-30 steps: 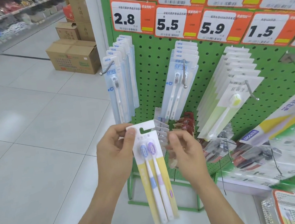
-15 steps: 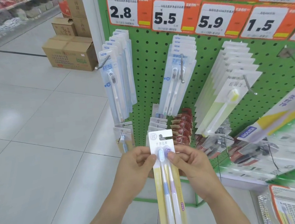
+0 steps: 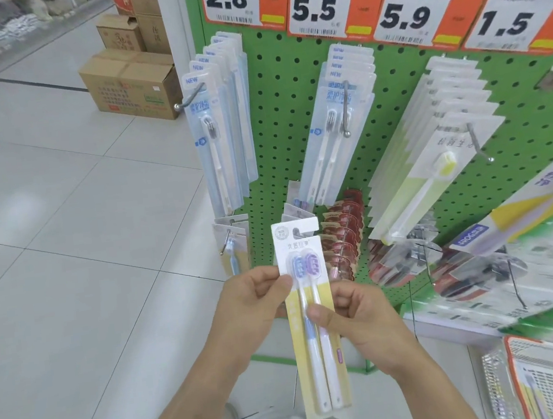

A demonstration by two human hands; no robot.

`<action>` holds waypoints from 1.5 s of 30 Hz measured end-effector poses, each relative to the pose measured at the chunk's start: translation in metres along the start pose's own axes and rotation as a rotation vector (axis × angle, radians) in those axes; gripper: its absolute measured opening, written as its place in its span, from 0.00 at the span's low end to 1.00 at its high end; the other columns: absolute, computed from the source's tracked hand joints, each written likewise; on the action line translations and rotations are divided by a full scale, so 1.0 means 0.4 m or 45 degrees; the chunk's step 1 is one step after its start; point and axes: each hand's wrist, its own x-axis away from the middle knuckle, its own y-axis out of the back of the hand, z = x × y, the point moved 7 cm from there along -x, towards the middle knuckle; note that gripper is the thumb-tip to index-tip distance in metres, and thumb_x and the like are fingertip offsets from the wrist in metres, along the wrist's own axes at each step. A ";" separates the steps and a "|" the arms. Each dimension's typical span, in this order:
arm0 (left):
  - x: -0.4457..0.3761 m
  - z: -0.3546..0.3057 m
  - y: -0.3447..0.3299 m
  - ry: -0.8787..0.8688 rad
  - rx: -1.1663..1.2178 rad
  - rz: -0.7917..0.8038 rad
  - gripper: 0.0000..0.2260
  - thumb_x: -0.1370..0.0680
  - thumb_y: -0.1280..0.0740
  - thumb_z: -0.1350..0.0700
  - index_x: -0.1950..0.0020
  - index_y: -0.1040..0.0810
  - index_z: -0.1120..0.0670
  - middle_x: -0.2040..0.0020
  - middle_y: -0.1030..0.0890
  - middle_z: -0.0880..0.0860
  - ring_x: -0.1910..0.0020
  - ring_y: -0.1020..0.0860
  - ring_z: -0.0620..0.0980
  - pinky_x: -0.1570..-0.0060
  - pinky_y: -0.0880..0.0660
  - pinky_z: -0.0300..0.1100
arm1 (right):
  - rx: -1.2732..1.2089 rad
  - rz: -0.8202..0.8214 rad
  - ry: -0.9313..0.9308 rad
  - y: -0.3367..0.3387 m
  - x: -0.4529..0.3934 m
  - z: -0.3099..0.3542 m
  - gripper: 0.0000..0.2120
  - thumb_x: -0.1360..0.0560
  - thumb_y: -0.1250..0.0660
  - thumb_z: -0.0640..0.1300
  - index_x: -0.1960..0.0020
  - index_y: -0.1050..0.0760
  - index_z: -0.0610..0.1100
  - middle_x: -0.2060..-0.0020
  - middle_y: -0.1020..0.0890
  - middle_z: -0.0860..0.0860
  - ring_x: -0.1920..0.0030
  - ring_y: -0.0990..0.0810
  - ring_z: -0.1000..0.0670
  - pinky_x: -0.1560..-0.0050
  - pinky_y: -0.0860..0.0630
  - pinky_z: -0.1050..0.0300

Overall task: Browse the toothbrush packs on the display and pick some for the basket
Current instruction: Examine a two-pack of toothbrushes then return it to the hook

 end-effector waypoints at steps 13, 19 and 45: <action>-0.004 0.030 0.006 0.041 0.165 -0.089 0.08 0.20 0.35 0.68 0.46 0.17 0.62 0.54 0.13 0.59 0.58 0.15 0.55 0.59 0.18 0.43 | 0.179 0.209 -0.155 -0.002 0.036 -0.027 0.13 0.25 0.25 0.50 0.45 0.15 0.43 0.56 0.15 0.38 0.60 0.27 0.48 0.60 0.30 0.57; -0.011 0.021 -0.019 0.025 0.122 0.001 0.08 0.20 0.35 0.68 0.47 0.17 0.61 0.54 0.13 0.59 0.58 0.15 0.56 0.57 0.17 0.43 | 0.130 0.148 -0.164 -0.013 0.059 -0.028 0.03 0.22 0.28 0.46 0.52 0.16 0.47 0.66 0.20 0.55 0.67 0.28 0.55 0.65 0.31 0.62; 0.013 0.056 0.141 0.183 -0.203 0.375 0.12 0.23 0.27 0.62 0.40 0.18 0.54 0.50 0.13 0.54 0.50 0.14 0.57 0.44 0.19 0.57 | 0.096 -0.286 -0.154 -0.167 0.090 -0.080 0.22 0.38 0.16 0.59 0.53 0.16 0.46 0.60 0.17 0.32 0.65 0.23 0.44 0.68 0.24 0.55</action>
